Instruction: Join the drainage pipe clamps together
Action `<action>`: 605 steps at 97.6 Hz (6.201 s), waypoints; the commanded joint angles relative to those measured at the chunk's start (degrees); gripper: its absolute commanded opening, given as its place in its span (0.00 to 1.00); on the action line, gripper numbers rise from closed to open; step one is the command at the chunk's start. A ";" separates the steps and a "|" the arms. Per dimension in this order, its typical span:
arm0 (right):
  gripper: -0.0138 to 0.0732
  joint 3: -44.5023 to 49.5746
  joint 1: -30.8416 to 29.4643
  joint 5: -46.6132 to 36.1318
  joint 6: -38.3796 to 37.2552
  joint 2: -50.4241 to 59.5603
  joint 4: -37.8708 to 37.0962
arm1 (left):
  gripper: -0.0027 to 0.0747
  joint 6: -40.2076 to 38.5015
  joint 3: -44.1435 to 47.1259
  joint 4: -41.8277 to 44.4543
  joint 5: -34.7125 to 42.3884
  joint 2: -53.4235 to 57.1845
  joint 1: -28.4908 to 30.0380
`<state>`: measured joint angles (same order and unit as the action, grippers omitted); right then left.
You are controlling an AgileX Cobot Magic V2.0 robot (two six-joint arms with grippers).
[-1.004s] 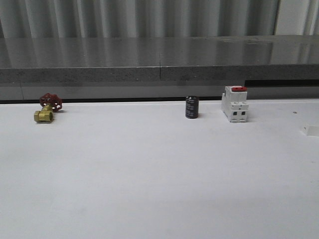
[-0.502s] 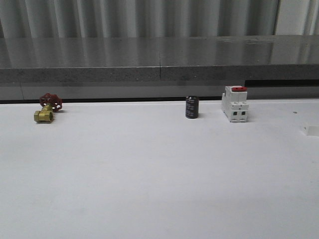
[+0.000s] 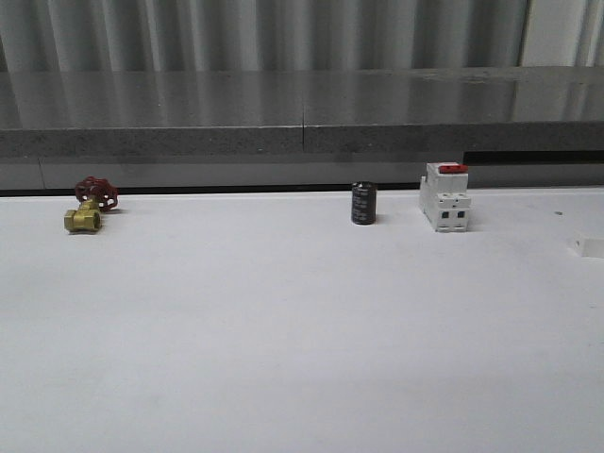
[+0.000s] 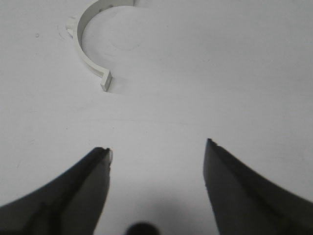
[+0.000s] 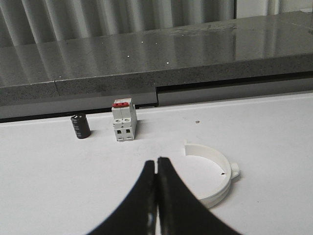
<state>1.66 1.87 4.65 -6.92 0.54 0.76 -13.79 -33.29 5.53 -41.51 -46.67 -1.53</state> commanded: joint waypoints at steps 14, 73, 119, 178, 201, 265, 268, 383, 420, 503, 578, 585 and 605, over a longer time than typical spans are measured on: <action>0.08 -1.16 0.26 -4.65 0.00 1.14 -0.76 | 0.73 -0.29 -6.59 1.74 1.85 -4.06 0.00; 0.08 -1.16 0.26 -4.65 0.00 1.14 -0.76 | 0.73 8.01 -33.72 6.61 -4.40 -39.80 6.57; 0.08 -1.16 0.26 -4.65 0.00 1.14 -0.76 | 0.73 18.39 -37.01 -2.40 3.78 -54.00 18.19; 0.08 -1.16 0.26 -4.65 0.00 1.14 -0.76 | 0.73 26.65 -43.56 -6.51 5.03 -64.26 18.47; 0.08 -1.16 0.26 -4.65 0.00 1.14 -0.76 | 0.73 26.65 -44.43 -6.41 4.65 -66.43 18.47; 0.08 -1.16 0.26 -4.65 0.00 1.14 -0.76 | 0.04 26.65 -44.44 -5.96 3.02 -66.43 18.47; 0.08 -1.16 0.26 -4.65 0.00 1.14 -0.76 | 0.01 26.65 -44.56 -5.96 2.68 -66.43 18.47; 0.08 -1.16 0.26 -4.65 0.00 1.14 -0.76 | 0.01 5.44 -47.33 -11.17 0.14 -62.63 -22.82; 0.08 -1.16 0.26 -4.65 0.00 1.14 -0.76 | 0.01 0.94 -50.78 -9.66 0.54 -67.51 -24.12; 0.08 -1.16 0.26 -4.65 0.00 1.14 -0.76 | 0.01 -0.75 -50.78 -7.33 -0.46 -69.57 -24.12; 0.08 -1.16 0.26 -4.65 0.00 1.14 -0.76 | 0.68 -0.89 -50.78 -7.20 -1.02 -69.11 -24.12; 0.08 -1.16 0.26 -4.65 0.00 1.14 -0.76 | 0.68 -0.89 -50.78 -7.16 -0.29 -67.36 -24.12; 0.08 -1.16 0.26 -4.65 0.00 1.14 -0.76 | 0.68 -0.89 -50.33 -5.53 0.83 -59.65 -24.12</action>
<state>1.66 1.87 4.65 -6.92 0.67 0.76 -14.07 -82.72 -1.03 -42.93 -113.80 -25.34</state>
